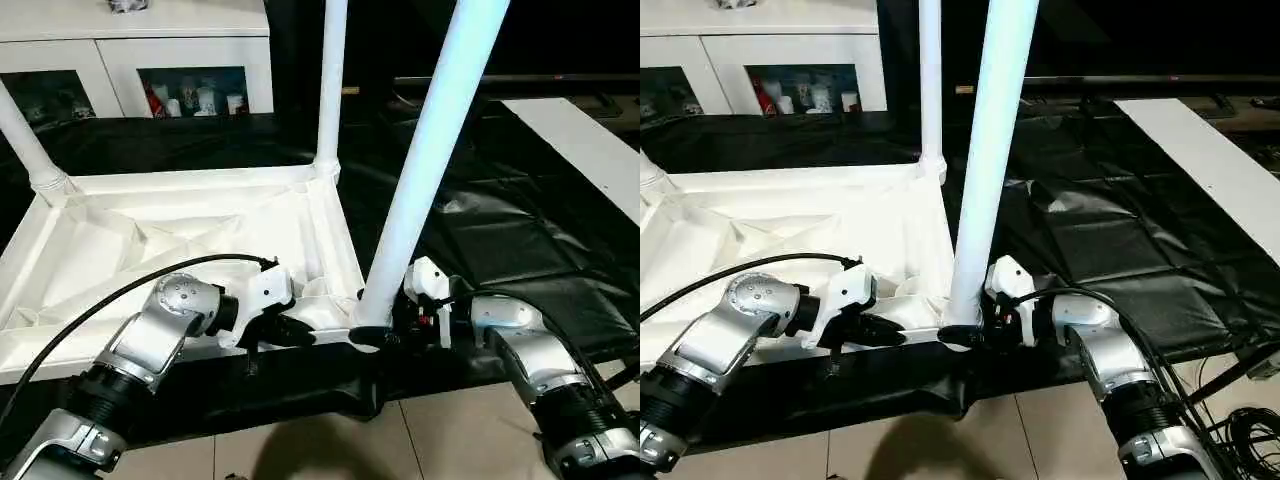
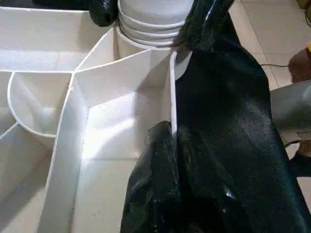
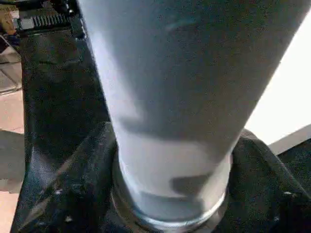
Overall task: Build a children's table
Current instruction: Rotate leg to tighten
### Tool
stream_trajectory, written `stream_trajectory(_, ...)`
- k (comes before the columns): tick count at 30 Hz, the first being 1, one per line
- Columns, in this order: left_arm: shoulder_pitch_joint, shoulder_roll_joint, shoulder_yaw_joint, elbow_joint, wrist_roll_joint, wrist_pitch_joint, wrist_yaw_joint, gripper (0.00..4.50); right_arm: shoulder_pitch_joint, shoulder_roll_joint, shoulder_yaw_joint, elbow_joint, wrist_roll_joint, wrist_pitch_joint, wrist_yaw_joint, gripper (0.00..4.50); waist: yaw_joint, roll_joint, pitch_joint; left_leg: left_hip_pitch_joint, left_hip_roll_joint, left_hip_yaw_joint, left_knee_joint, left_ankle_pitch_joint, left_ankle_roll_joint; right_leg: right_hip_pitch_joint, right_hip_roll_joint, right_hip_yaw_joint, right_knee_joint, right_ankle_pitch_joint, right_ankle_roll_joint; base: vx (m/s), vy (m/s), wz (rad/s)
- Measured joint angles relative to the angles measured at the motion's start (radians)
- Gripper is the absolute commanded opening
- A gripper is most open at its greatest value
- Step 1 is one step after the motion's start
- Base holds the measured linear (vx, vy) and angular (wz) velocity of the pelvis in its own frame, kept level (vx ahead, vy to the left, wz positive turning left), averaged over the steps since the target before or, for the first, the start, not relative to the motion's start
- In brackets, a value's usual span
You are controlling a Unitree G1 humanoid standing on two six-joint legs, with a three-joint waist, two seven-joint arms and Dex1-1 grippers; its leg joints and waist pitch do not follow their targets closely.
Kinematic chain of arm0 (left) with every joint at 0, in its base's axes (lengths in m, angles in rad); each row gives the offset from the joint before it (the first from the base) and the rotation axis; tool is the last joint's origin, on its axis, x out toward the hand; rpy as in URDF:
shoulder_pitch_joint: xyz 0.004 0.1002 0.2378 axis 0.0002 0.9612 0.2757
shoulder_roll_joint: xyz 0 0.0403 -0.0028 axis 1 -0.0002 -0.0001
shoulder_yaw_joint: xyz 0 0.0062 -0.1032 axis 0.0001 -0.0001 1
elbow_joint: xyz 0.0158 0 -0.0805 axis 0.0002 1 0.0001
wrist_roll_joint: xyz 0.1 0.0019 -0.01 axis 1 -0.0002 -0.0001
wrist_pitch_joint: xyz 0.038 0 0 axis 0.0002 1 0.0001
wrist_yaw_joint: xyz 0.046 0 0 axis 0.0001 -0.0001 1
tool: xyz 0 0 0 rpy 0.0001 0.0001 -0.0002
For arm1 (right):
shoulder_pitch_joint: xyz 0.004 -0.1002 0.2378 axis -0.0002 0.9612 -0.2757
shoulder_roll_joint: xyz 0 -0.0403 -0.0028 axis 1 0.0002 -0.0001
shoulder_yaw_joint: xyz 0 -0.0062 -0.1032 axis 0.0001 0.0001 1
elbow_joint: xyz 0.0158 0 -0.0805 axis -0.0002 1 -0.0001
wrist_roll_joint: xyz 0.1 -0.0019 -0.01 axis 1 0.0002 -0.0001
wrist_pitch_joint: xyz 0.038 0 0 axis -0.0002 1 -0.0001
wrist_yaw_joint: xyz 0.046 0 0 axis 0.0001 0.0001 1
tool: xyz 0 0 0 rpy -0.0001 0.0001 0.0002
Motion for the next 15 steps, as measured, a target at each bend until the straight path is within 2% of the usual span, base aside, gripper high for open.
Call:
stream_trajectory(3, 0.000, 0.000, 0.000, 0.000, 0.000, 0.002, 0.000, 0.00, -0.001, 0.000, 0.000, 0.001, -0.003, 0.000, 0.001, 2.73, 0.000, 0.000, 0.000, 0.000, 0.000, 0.000, 0.000, 0.000, 0.000, 0.000, 0.000, 0.000, 0.000, 0.000, 0.000, 0.000, 0.000, 0.00)
stream_trajectory(10, -0.004, -0.015, 0.002, 0.011, 0.000, 0.013, 0.021, 0.00, -0.001, 0.013, -0.006, 0.016, -0.003, -0.001, -0.026, 2.72, -0.001, 0.000, 0.000, 0.004, 0.000, 0.000, 0.001, 0.000, 0.000, 0.004, 0.000, 0.000, 0.000, 0.000, 0.000, 0.000, 0.000, 0.00)
stream_trajectory(14, -0.058, -0.076, 0.022, 0.102, 0.023, 0.023, 0.127, 0.00, -0.032, 0.087, -0.058, 0.098, -0.015, -0.001, -0.213, 2.71, -0.012, 0.002, 0.001, 0.005, 0.000, -0.001, 0.003, 0.000, 0.000, 0.005, 0.000, 0.001, 0.000, 0.001, -0.001, 0.000, 0.000, 0.00)
stream_trajectory(15, -0.080, -0.105, 0.029, 0.142, 0.037, 0.023, 0.173, 0.00, -0.043, 0.118, -0.085, 0.131, -0.016, 0.001, -0.293, 2.71, -0.014, 0.002, 0.001, 0.005, -0.001, -0.001, 0.004, 0.000, 0.000, 0.006, 0.000, 0.001, 0.000, 0.001, -0.001, 0.000, 0.000, 0.00)
